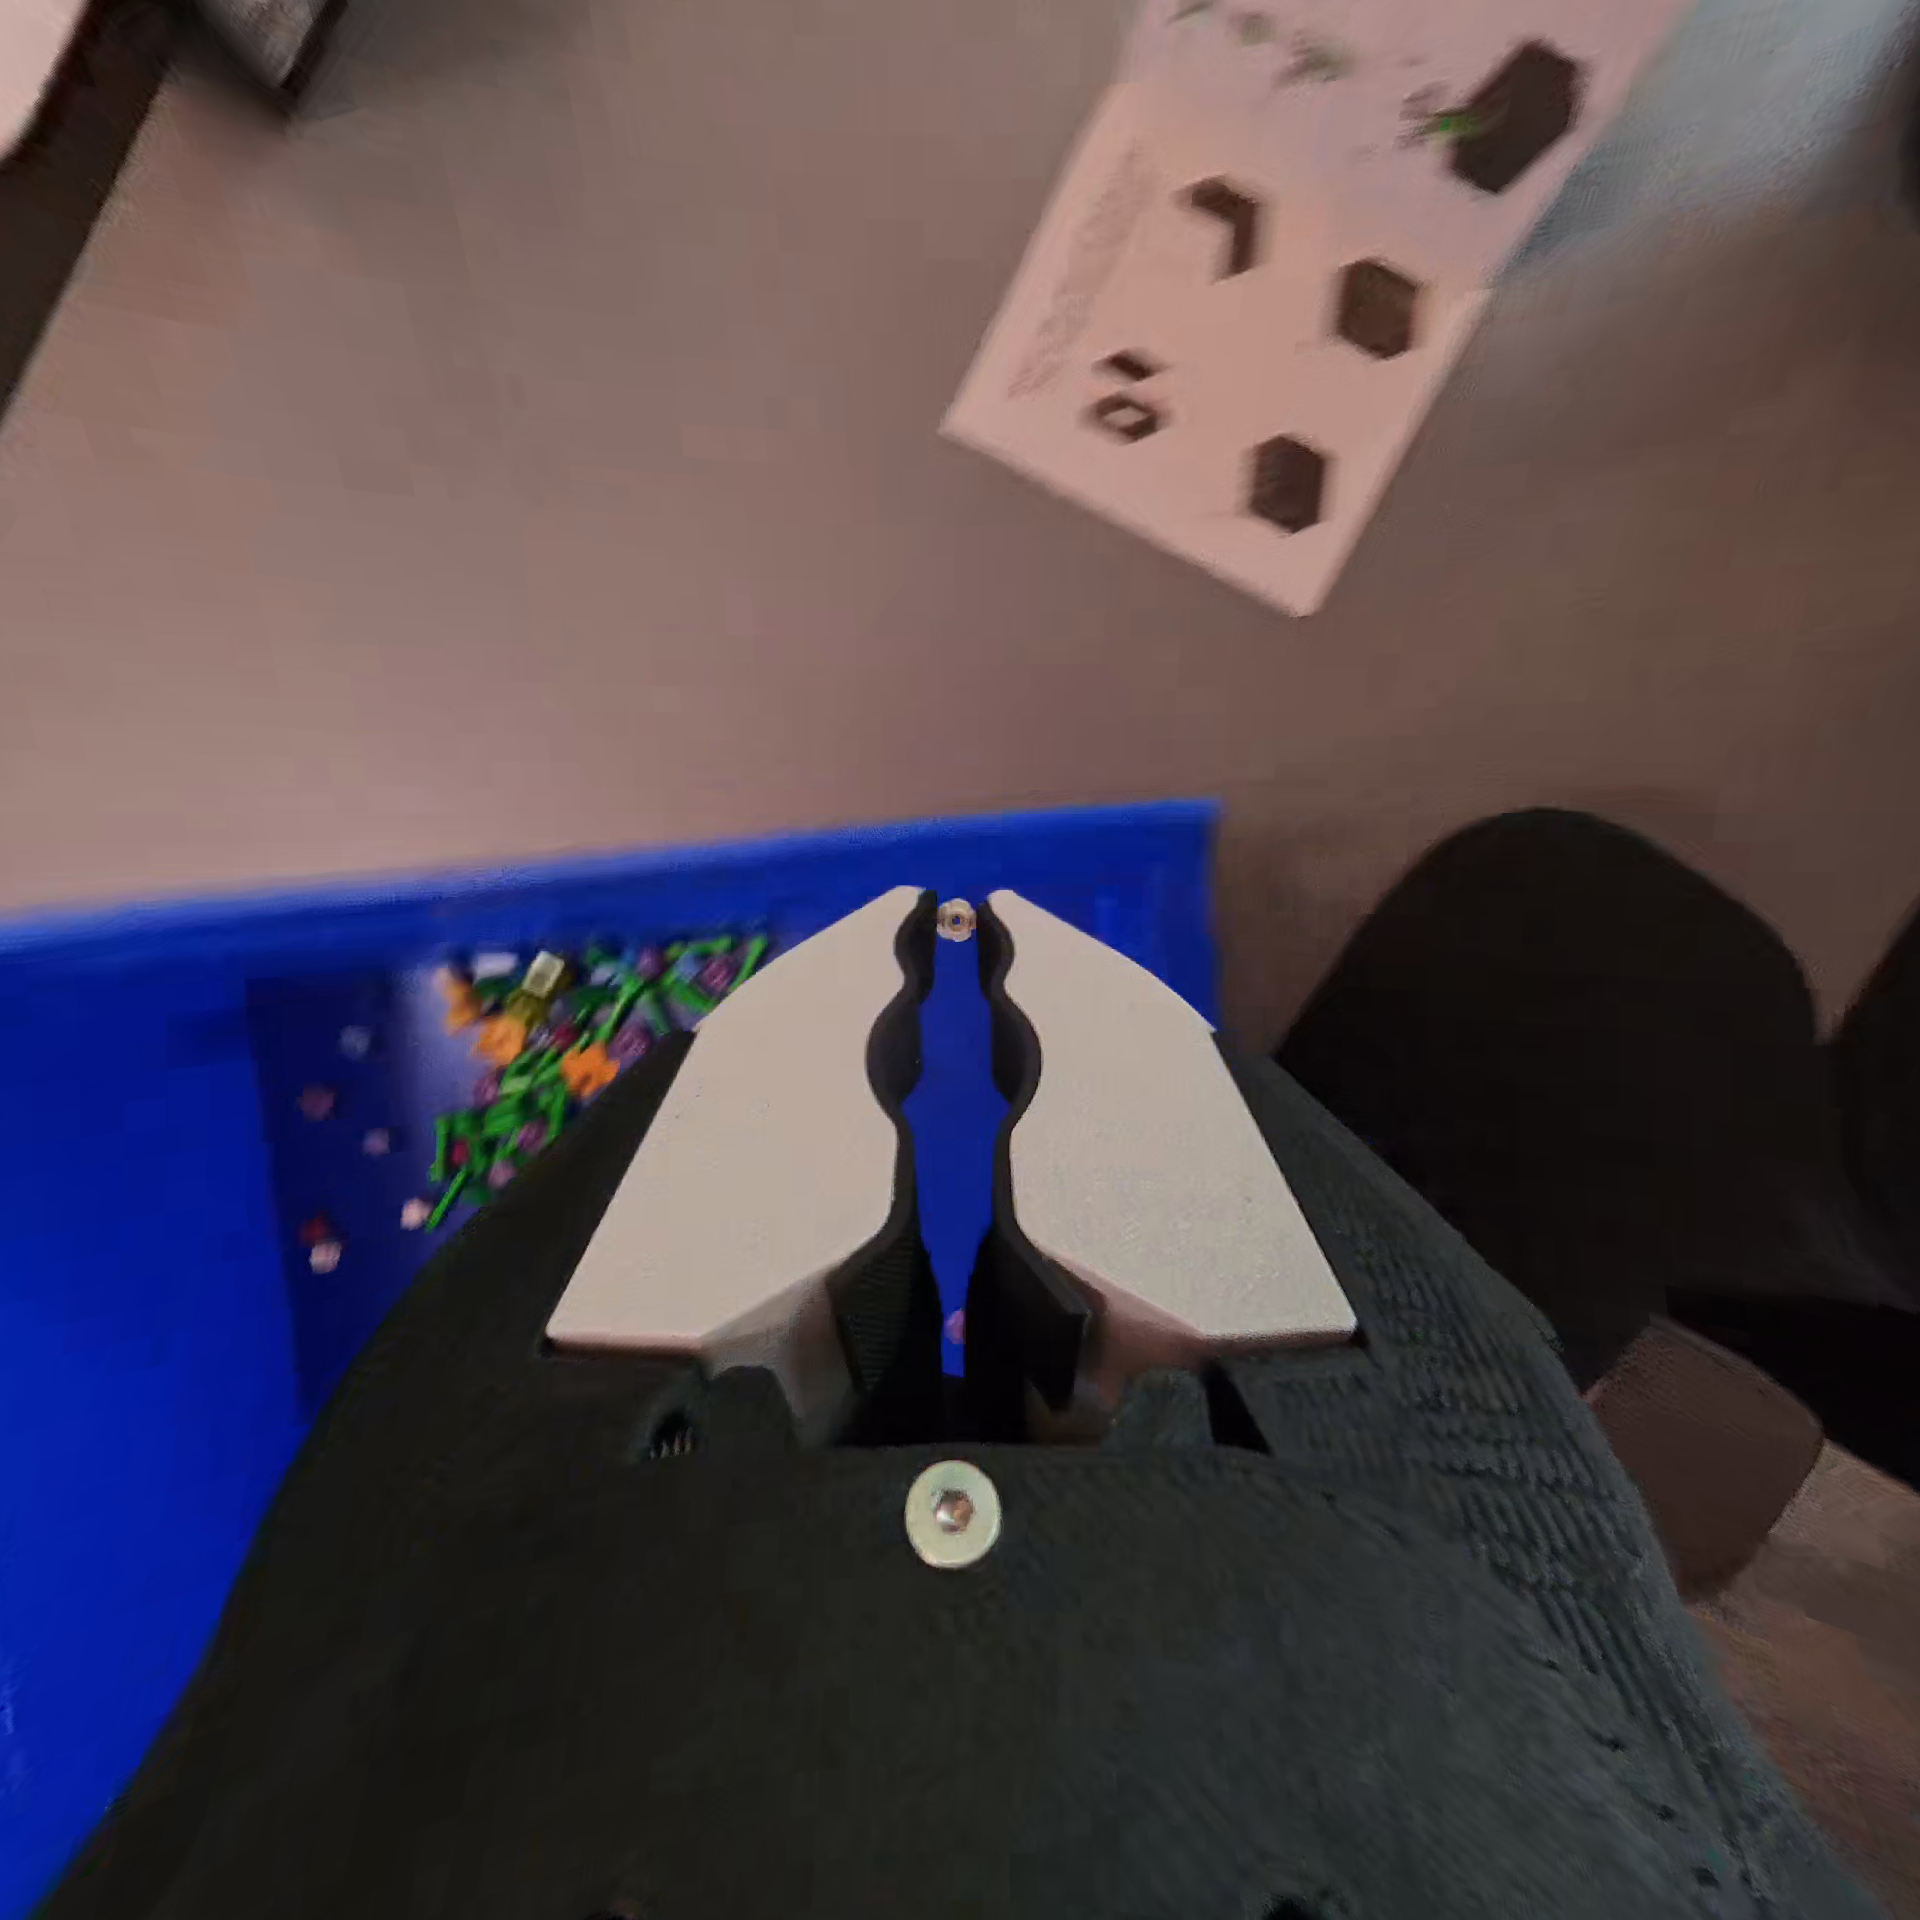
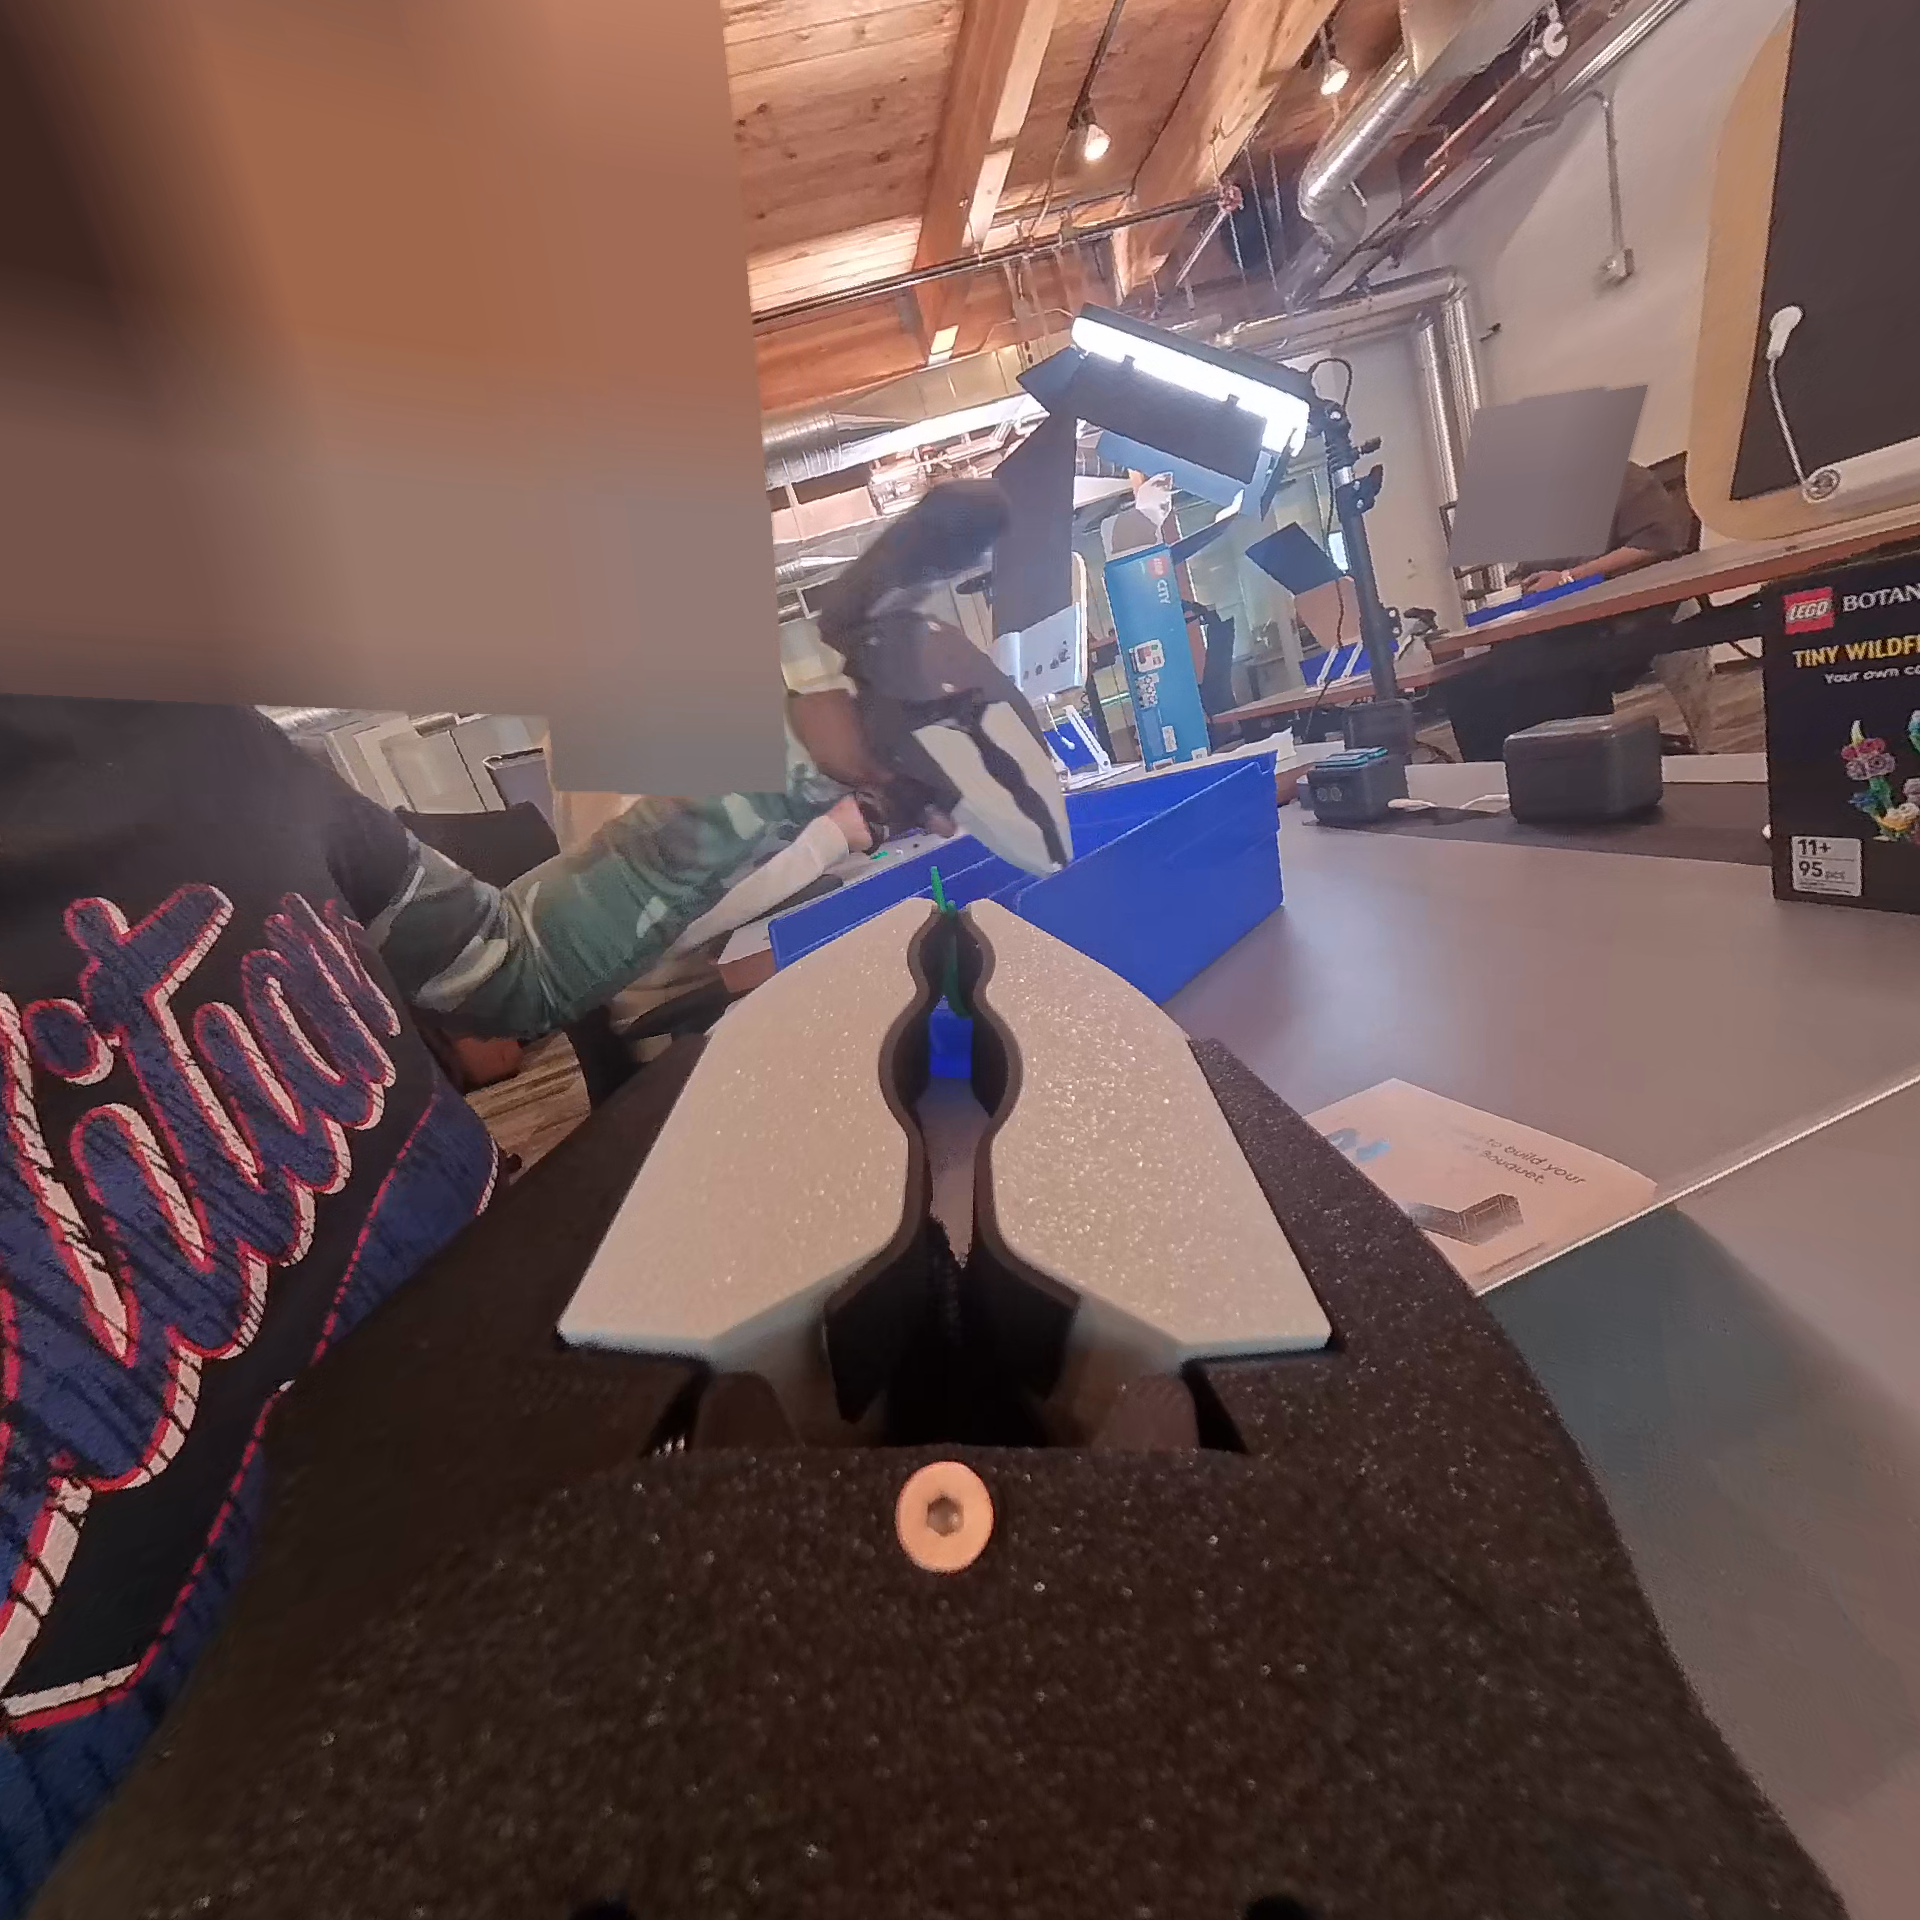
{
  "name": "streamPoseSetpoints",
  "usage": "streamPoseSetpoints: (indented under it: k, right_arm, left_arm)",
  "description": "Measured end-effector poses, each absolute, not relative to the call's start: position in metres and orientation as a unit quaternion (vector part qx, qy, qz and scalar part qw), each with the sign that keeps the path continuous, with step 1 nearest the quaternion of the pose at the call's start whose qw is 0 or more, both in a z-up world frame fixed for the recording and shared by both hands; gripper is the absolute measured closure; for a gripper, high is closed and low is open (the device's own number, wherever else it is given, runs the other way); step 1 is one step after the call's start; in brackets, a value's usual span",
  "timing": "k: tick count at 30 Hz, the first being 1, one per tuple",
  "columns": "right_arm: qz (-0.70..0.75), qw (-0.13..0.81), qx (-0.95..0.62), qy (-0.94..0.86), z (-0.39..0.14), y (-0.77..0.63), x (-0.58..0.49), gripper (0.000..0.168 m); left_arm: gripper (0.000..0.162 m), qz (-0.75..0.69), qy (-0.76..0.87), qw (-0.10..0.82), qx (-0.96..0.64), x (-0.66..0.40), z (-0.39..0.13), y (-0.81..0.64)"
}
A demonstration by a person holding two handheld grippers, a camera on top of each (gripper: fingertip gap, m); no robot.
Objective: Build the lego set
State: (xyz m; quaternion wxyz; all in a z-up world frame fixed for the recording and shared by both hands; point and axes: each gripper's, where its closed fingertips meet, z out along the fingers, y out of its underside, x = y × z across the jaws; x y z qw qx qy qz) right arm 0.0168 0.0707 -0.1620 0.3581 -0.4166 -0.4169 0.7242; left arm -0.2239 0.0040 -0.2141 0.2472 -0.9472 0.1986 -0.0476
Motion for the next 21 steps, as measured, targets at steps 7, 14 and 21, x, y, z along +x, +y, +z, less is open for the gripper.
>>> streamPoseSetpoints:
  k: [7, 14, 21]
  right_arm:
    - [0.723, 0.357, -0.416, -0.42, -0.163, 0.069, 0.017, 0.167]
    - [0.724, 0.361, -0.412, -0.42, -0.161, 0.068, 0.018, 0.168]
    - [0.727, 0.359, -0.41, -0.417, -0.161, 0.069, 0.019, 0.167]
  left_arm:
    - [0.154, -0.037, 0.382, 0.196, -0.903, -0.097, -0.238, -0.006]
    - [0.155, -0.086, 0.396, 0.206, -0.891, -0.068, -0.243, 0.0]
    - [0.154, -0.102, 0.405, 0.188, -0.889, -0.044, -0.278, 0.008]
